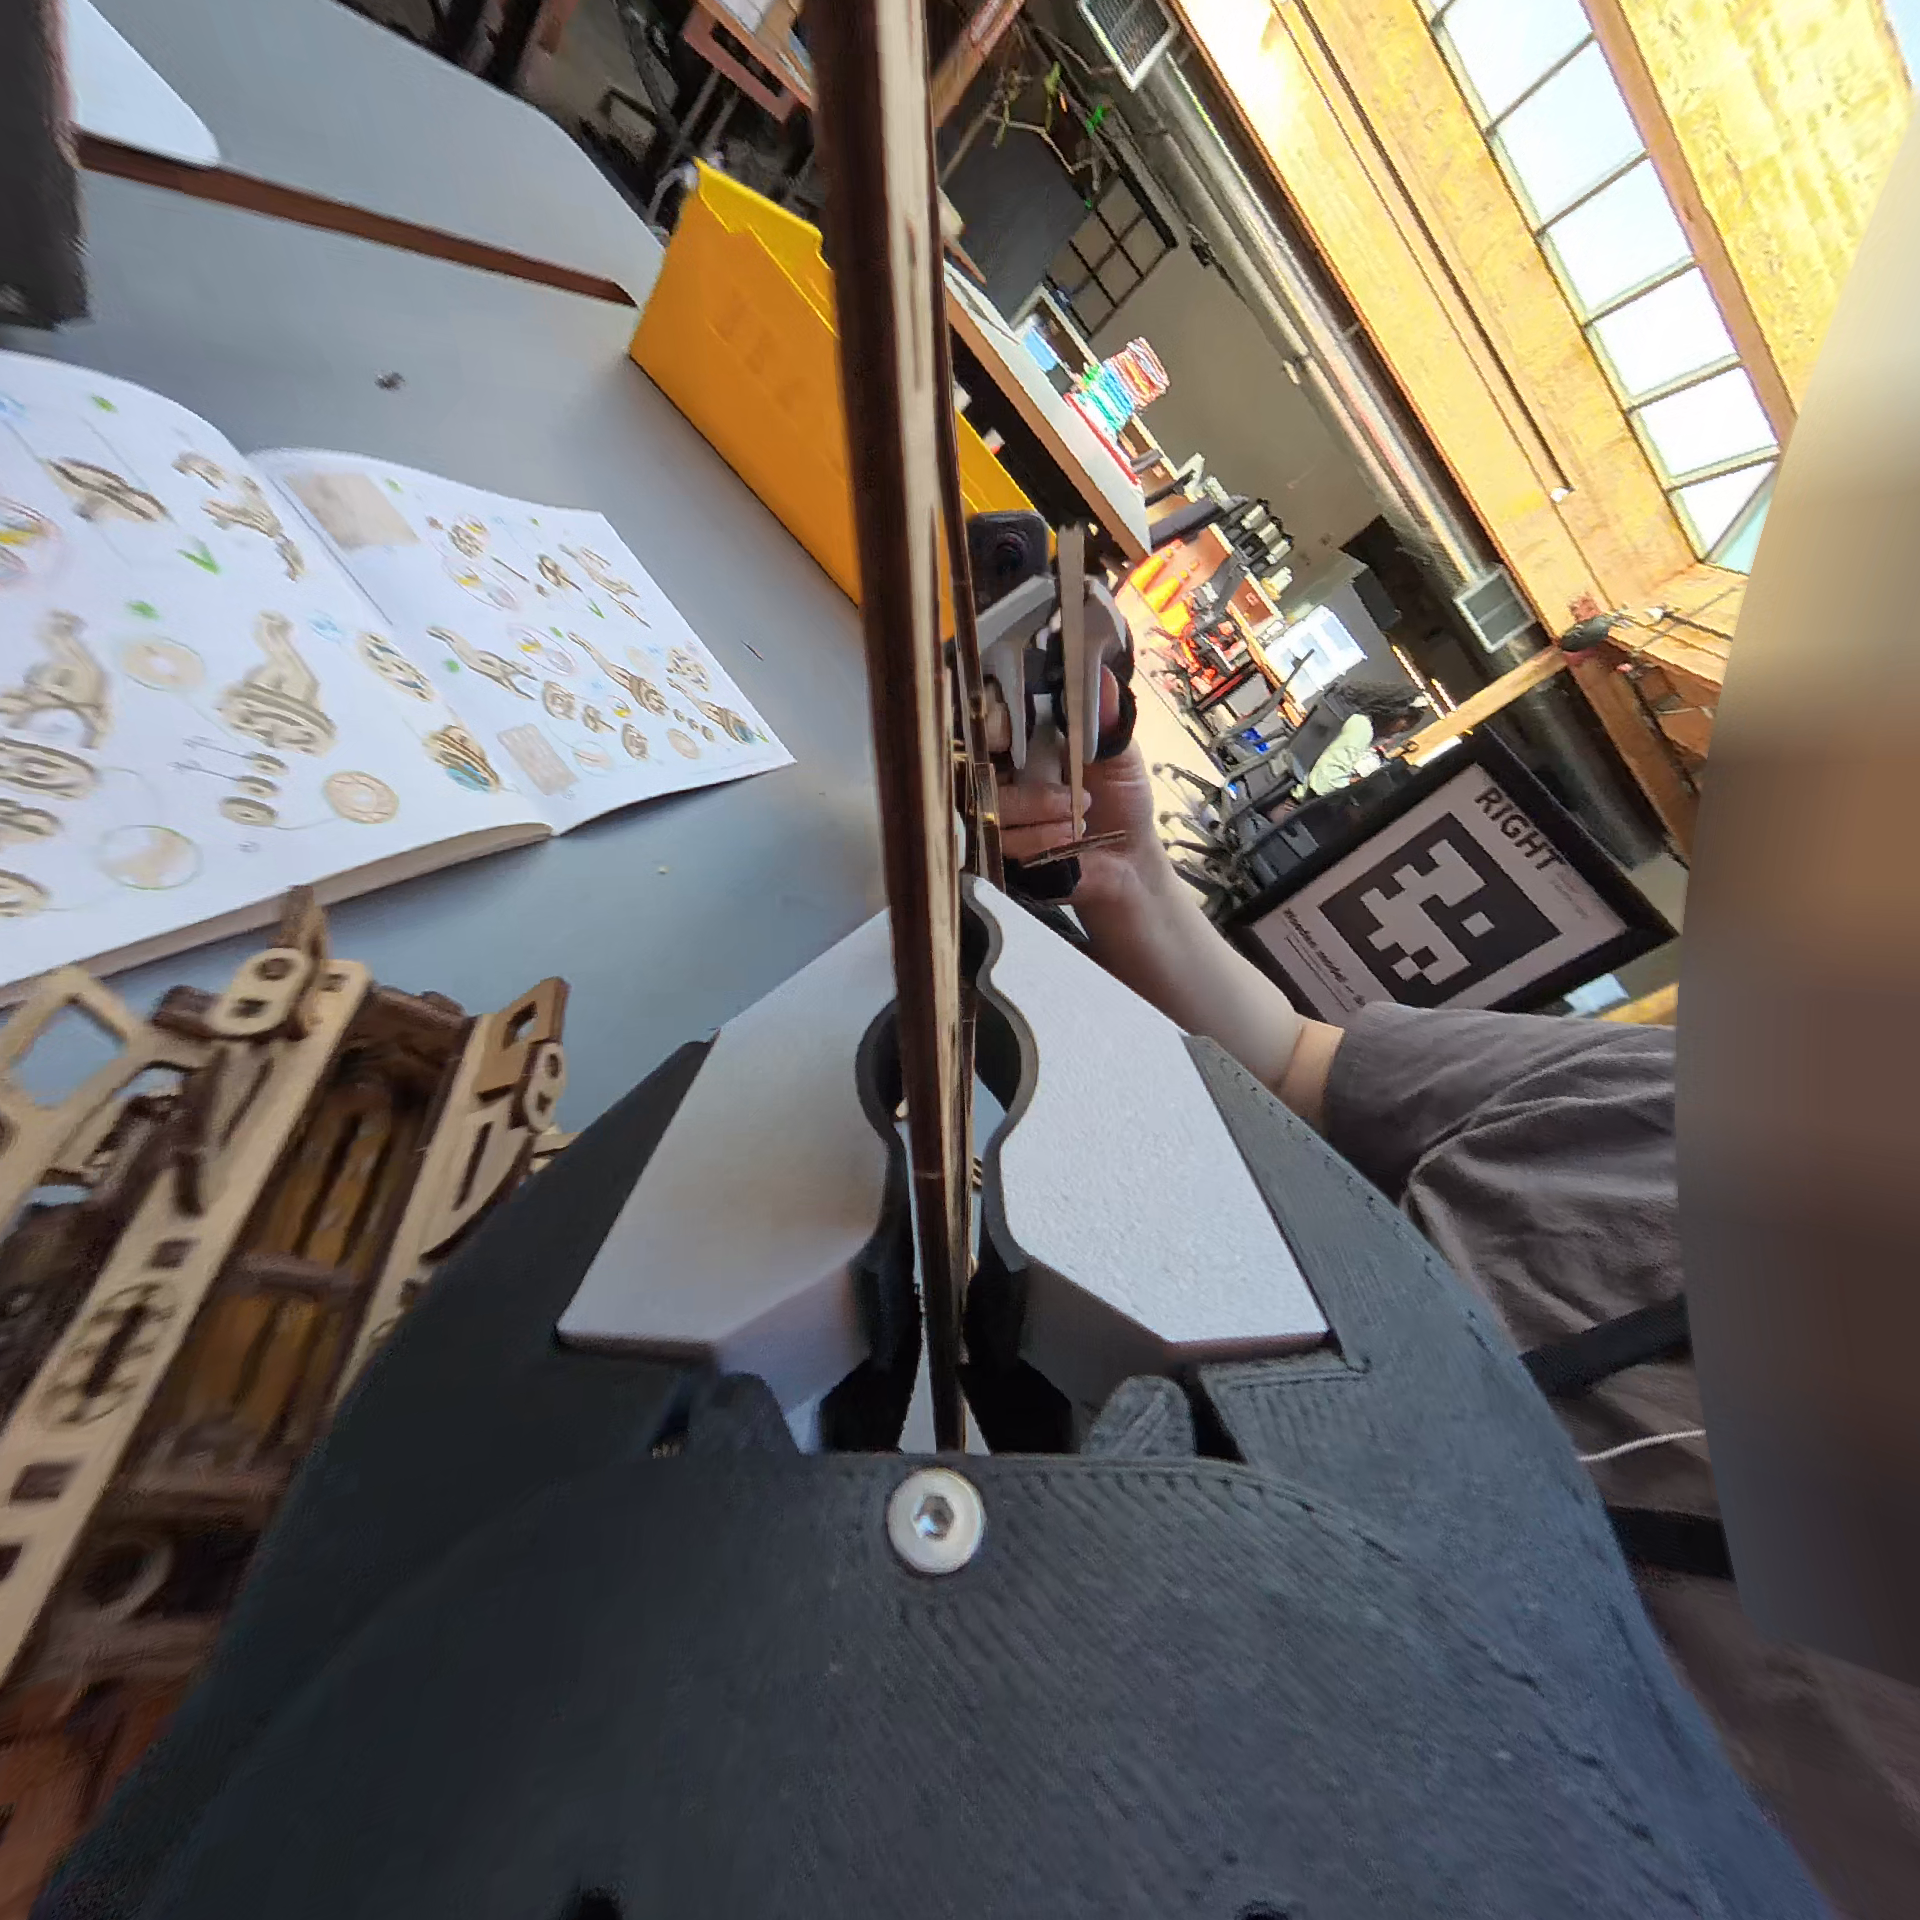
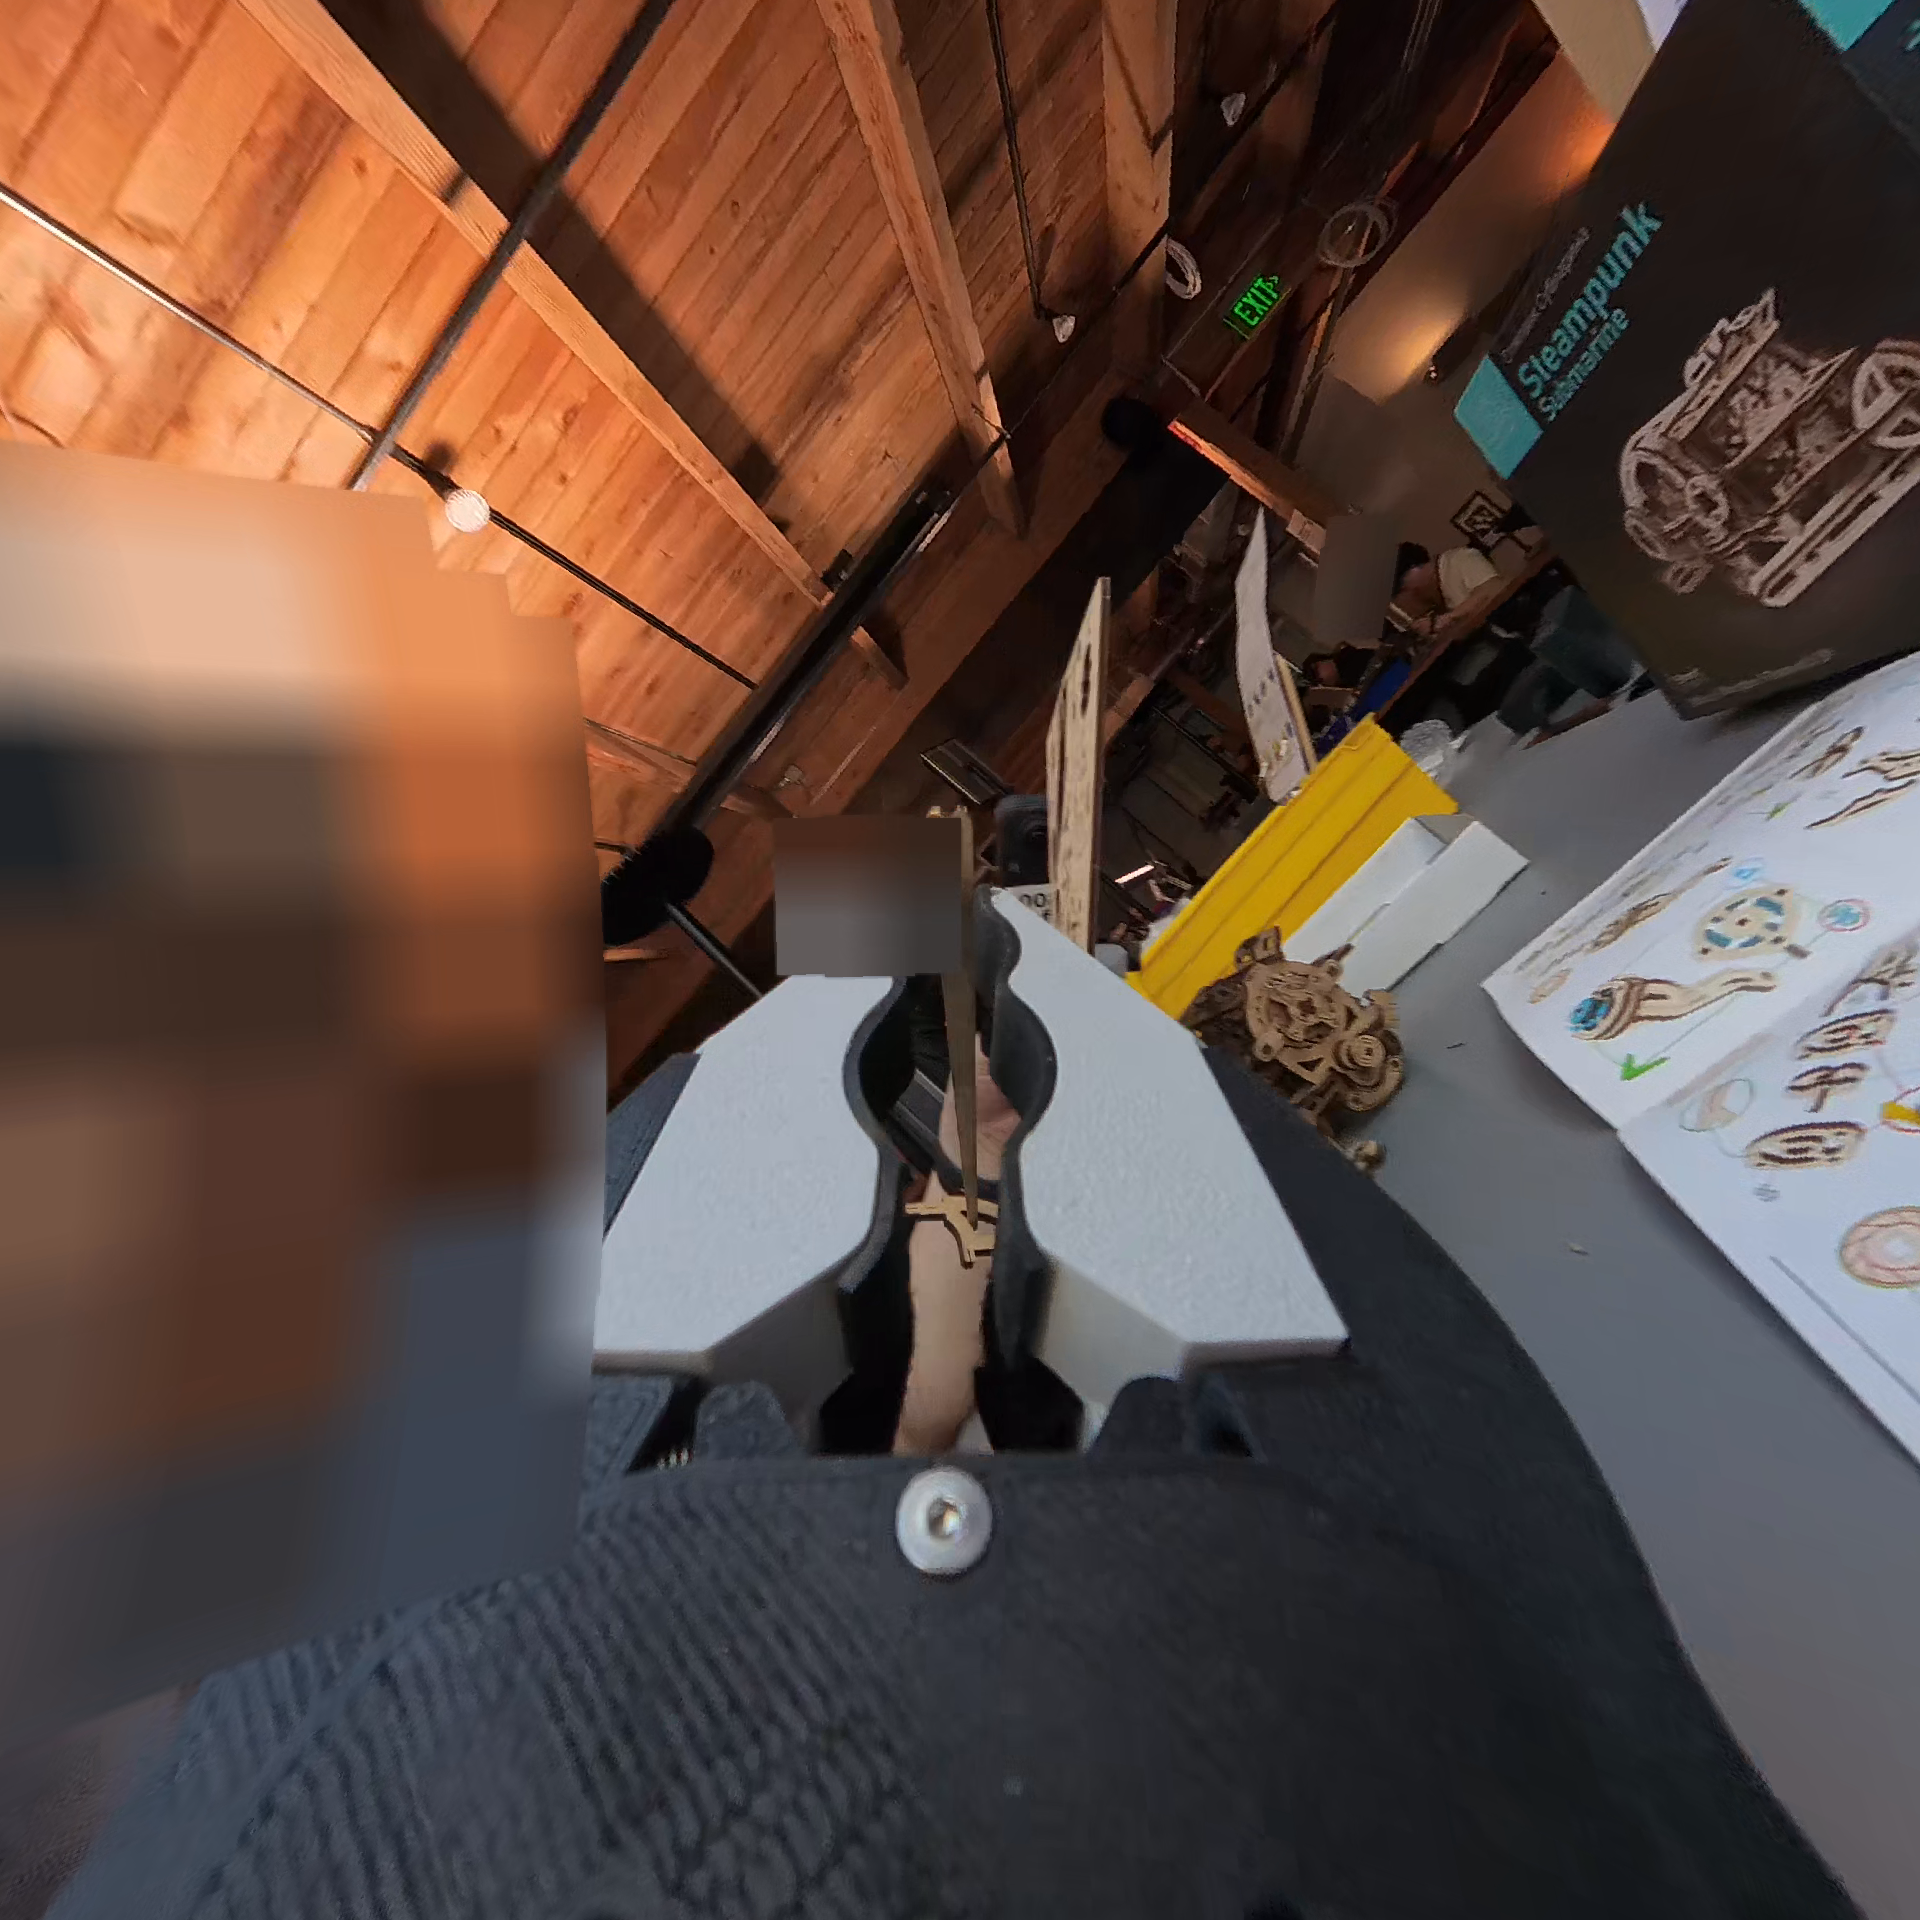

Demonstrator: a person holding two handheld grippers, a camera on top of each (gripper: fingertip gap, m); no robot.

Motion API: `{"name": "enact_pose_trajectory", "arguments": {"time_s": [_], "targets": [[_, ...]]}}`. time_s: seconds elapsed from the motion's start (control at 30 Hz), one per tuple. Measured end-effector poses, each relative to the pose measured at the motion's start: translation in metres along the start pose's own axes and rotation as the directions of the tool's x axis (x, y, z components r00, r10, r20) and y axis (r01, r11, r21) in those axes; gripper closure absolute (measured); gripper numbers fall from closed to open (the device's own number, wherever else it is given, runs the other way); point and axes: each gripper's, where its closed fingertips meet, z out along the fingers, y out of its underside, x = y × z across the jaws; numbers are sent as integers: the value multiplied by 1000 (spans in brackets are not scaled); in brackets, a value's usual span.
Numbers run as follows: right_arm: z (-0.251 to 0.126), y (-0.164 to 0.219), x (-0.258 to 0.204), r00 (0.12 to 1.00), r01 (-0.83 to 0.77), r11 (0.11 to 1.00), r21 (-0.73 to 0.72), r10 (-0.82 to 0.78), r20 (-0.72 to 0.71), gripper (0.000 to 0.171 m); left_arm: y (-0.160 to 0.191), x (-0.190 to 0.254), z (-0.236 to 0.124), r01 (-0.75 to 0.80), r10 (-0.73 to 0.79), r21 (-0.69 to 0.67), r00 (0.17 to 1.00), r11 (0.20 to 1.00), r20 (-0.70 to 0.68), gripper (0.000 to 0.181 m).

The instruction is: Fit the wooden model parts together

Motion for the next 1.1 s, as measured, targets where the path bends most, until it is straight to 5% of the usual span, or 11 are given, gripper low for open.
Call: {"name": "enact_pose_trajectory", "arguments": {"time_s": [0.03, 0.17, 0.37, 0.57, 0.87, 1.1], "targets": [[-2, 1, 5, 997, 66, 997, -38, -68, -47, 166, -6, -2, -8, -16, 15, 27, 1000, 1000, 19, 181], [-7, 16, 29, 929, 271, 926, -264, -323, -182, 166, -23, -4, -31, -6, 4, 115, 1000, 993, 21, 181], [-1, 53, 42, 902, 275, 844, -460, -392, -181, 165, -25, -11, -37, -8, 4, 129, 999, 992, 35, 181], [-6, 26, 34, 861, 357, 857, -371, -457, -225, 166, -30, -14, -42, 2, -7, 172, 1000, 985, 24, 181], [3, 80, 54, 825, 329, 721, -610, -533, -185, 166, -26, -13, -36, -3, 1, 154, 1000, 988, 14, 181], [5, 43, 62, 750, 424, 733, -531, -613, -248, 166, -26, -13, -36, 2, -5, 154, 1000, 988, 13, 181]]}}
